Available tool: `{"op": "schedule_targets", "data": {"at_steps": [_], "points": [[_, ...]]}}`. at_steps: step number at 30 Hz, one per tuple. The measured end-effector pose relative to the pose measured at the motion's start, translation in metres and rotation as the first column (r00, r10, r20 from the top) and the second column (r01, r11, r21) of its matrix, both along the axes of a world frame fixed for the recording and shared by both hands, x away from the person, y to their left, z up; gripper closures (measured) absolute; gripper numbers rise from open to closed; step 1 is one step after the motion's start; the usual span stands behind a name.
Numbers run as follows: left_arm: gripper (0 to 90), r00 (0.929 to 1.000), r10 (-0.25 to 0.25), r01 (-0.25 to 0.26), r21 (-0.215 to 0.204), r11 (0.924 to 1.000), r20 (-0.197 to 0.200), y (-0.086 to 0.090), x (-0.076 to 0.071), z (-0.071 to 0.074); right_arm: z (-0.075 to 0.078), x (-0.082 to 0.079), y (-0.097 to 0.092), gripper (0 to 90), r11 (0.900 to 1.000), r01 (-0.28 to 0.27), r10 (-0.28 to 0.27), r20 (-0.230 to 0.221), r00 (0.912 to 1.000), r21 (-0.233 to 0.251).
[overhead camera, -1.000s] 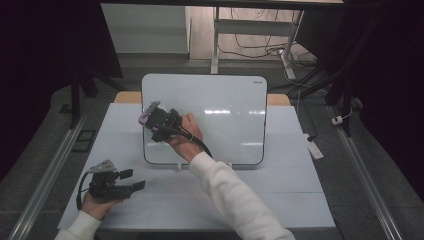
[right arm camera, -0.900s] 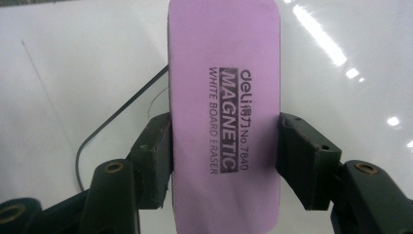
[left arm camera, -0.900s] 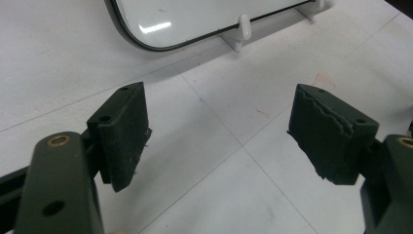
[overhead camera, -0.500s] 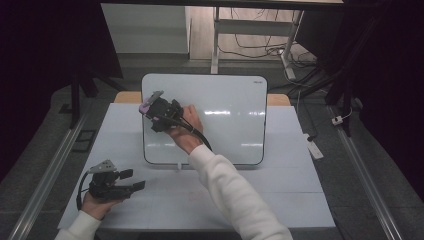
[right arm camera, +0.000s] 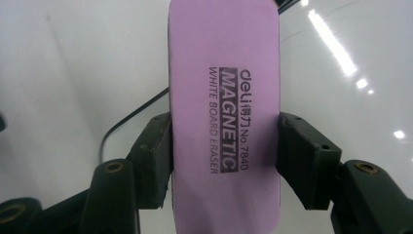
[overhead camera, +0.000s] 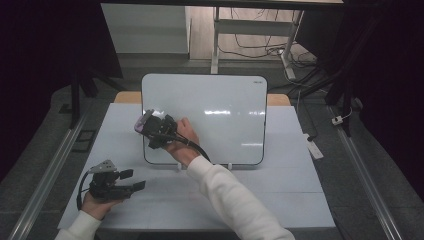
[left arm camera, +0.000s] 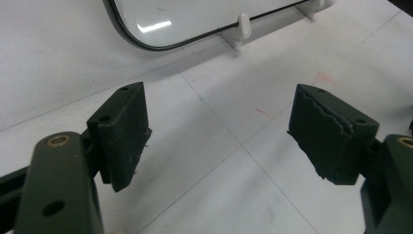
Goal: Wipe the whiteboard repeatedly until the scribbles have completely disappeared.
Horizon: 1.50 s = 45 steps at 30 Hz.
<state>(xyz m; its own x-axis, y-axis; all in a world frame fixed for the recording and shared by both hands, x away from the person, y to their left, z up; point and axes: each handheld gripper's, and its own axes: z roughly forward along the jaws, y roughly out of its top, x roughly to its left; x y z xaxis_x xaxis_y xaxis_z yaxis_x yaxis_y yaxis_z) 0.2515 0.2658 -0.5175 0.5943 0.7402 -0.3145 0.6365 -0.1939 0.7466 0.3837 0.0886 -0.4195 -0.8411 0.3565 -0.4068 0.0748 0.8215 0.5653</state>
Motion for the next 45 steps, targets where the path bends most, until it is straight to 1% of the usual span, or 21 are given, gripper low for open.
{"op": "schedule_targets", "data": {"at_steps": [2,5,6,9,11,13,16,18,20,21,25,30,31,33,34,35,37,39,40,42,45], "points": [[23.7,1.0000,0.002,-0.002,-0.001,1.0000,0.000,0.000,0.000,0.000,-0.006,-0.005,-0.001,40.5,0.9999,-0.010,0.009,-0.009,0.9999,-0.014],[23.7,1.0000,0.001,-0.001,0.001,1.0000,0.002,0.000,0.000,0.000,-0.016,-0.012,-0.001,40.5,0.9992,-0.020,0.018,-0.055,0.9983,-0.034],[23.7,1.0000,0.001,-0.001,0.002,1.0000,0.002,0.000,0.000,0.000,-0.020,-0.015,-0.002,40.5,0.9987,-0.026,0.023,-0.063,0.9977,-0.043],[23.7,1.0000,0.000,0.000,0.001,1.0000,0.002,-0.001,0.000,0.000,-0.030,-0.023,-0.002,40.5,0.9969,-0.037,0.032,-0.081,0.9962,-0.069],[23.7,1.0000,0.000,0.000,0.002,1.0000,0.002,-0.001,0.000,0.000,-0.036,-0.028,-0.003,40.5,0.9956,-0.046,0.039,-0.084,0.9957,-0.082],[23.7,1.0000,-0.002,0.002,0.004,1.0000,0.002,-0.001,0.000,0.000,-0.039,-0.030,-0.004,40.6,0.9943,-0.052,0.044,-0.083,0.9956,-0.093],[23.7,1.0000,0.001,-0.001,0.003,1.0000,0.003,-0.001,0.000,0.000,-0.038,-0.029,-0.005,40.5,0.9958,-0.048,0.040,-0.098,0.9944,-0.078],[23.7,1.0000,0.002,-0.002,0.002,1.0000,0.003,-0.001,0.000,0.000,-0.035,-0.026,-0.005,40.6,0.9968,-0.045,0.037,-0.109,0.9933,-0.066],[23.7,1.0000,0.001,-0.001,0.002,1.0000,0.001,-0.001,0.000,0.000,-0.030,-0.022,-0.006,40.6,0.9985,-0.029,0.024,-0.097,0.9950,-0.046],[23.7,1.0000,0.000,0.000,0.003,1.0000,0.001,-0.001,0.000,0.000,-0.026,-0.019,-0.006,40.5,0.9994,-0.017,0.014,-0.087,0.9961,-0.029],[23.7,1.0000,0.002,-0.002,0.002,1.0000,0.001,0.000,0.000,0.000,-0.007,-0.003,-0.008,40.5,0.9990,0.026,-0.024,-0.075,0.9969,0.035],[23.7,1.0000,0.000,0.000,0.003,1.0000,0.001,-0.001,0.000,0.000,0.017,0.016,-0.010,40.5,0.9922,0.083,-0.079,-0.054,0.9955,0.093],[23.7,1.0000,0.000,0.000,0.004,1.0000,0.001,-0.001,0.000,0.000,0.022,0.020,-0.011,40.5,0.9901,0.093,-0.088,-0.044,0.9951,0.106],[23.7,1.0000,0.003,-0.003,0.002,1.0000,0.002,0.000,0.000,0.000,0.027,0.026,-0.011,40.5,0.9849,0.104,-0.098,-0.045,0.9942,0.138],[23.7,1.0000,0.003,-0.003,0.000,1.0000,0.001,0.000,0.000,0.000,0.029,0.027,-0.010,40.5,0.9858,0.108,-0.103,-0.046,0.9937,0.129],[23.7,1.0000,0.002,-0.002,-0.001,1.0000,0.000,0.000,0.000,0.000,0.027,0.026,-0.009,40.5,0.9860,0.106,-0.103,-0.037,0.9941,0.129],[23.7,1.0000,0.002,-0.002,0.000,1.0000,0.001,0.000,0.000,0.000,0.022,0.018,-0.005,40.5,0.9901,0.097,-0.098,-0.001,0.9952,0.101],[23.7,1.0000,0.003,-0.003,-0.001,1.0000,0.000,0.000,0.000,0.000,0.012,0.009,-0.003,40.6,0.9959,0.069,-0.067,-0.025,0.9974,0.058],[23.7,1.0000,0.002,-0.002,0.001,1.0000,0.000,0.000,0.000,0.000,0.004,0.004,-0.002,40.6,0.9984,0.049,-0.049,-0.023,0.9986,0.028],[23.7,1.0000,0.002,-0.002,0.004,1.0000,0.001,0.000,0.000,0.000,-0.010,-0.008,0.000,40.7,0.9997,0.017,-0.017,-0.040,0.9991,-0.019],[23.7,1.0000,0.002,-0.002,0.006,1.0000,0.001,-0.001,0.000,0.000,-0.028,-0.020,-0.001,40.7,0.9982,-0.020,0.014,-0.110,0.9939,-0.056]]}}
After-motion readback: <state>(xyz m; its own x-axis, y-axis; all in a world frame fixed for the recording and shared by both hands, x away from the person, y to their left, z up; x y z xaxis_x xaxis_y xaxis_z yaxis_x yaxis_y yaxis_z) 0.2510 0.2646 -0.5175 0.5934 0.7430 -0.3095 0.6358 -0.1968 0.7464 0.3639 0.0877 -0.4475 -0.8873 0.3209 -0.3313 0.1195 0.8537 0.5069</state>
